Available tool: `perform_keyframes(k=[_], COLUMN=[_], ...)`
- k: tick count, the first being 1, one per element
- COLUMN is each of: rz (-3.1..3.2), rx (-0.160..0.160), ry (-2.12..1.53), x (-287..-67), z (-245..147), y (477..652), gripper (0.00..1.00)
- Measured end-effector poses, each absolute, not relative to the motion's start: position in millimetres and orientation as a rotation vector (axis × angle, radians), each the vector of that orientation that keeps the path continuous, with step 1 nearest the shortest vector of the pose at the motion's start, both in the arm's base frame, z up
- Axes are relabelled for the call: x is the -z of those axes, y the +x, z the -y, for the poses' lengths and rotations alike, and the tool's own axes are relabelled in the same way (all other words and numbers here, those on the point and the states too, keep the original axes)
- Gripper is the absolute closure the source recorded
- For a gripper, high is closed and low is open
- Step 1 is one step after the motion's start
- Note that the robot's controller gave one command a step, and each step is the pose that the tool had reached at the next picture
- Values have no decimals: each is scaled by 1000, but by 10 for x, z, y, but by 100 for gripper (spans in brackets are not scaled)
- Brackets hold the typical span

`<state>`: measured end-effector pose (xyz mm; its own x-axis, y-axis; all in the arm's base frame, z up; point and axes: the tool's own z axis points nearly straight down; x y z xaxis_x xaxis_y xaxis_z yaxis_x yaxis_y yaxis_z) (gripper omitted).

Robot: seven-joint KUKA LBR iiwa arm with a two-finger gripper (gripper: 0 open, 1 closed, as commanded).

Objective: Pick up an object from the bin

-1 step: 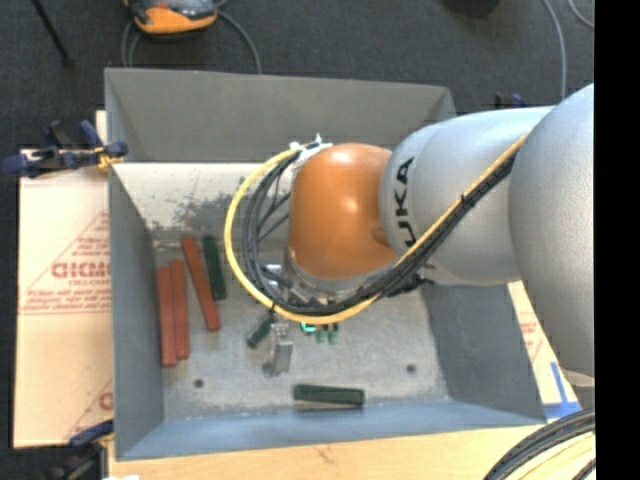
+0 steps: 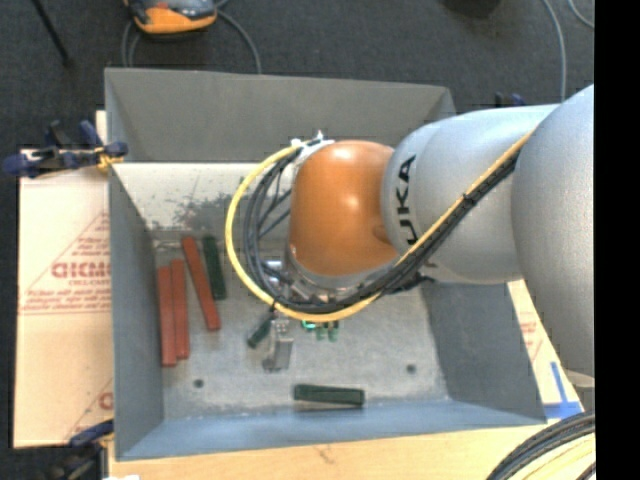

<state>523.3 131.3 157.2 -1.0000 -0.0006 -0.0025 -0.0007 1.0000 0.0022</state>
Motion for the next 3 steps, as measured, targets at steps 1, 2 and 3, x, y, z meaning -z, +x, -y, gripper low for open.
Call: perform_keyframes(k=[1,2,3], rz=[-3132,-3105,-3105], rx=[-8,-3,-4], ry=[74,446,447], x=[-1436,-722,-721], z=[-1210,-789,-791], y=[5273,5715,5714], gripper=[0,100,100])
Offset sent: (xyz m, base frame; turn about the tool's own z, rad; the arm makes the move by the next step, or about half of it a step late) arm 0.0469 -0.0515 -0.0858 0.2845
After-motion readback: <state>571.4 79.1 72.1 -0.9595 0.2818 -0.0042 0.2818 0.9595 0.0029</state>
